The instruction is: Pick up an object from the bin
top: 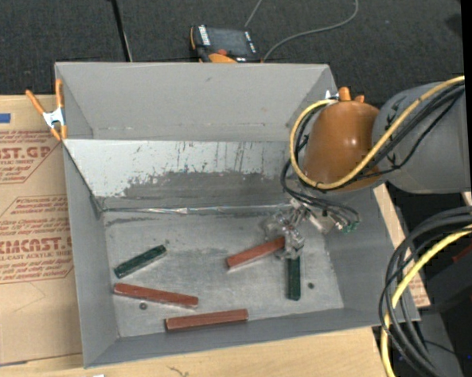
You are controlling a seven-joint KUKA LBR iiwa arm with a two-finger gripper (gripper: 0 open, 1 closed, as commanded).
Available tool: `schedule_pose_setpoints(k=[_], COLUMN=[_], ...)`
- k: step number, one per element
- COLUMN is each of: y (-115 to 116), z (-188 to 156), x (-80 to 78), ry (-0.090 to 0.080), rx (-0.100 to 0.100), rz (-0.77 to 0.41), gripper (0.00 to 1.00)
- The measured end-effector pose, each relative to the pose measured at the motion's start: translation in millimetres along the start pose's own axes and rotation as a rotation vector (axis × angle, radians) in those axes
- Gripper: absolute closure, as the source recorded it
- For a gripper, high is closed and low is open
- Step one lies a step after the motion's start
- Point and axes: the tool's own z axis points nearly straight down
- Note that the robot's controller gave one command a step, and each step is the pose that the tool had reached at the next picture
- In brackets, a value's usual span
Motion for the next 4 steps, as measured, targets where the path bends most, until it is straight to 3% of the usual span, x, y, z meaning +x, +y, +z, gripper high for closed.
schedule_pose_setpoints(k=[1,2,3,4], y=[-6.2,-6.6,-5.2,25.0], z=[-0.6,-169.9,-165.5,-6.3], x=[3.3,19.6,20.4,46.5], ry=[-0.002,-0.007,-0.004,0.002], rx=[0.000,0.006,-0.001,-0.011], rz=[-0.511,-0.621,-0.621,-0.789], gripper=[1.00,1.00,0.00,0.00])
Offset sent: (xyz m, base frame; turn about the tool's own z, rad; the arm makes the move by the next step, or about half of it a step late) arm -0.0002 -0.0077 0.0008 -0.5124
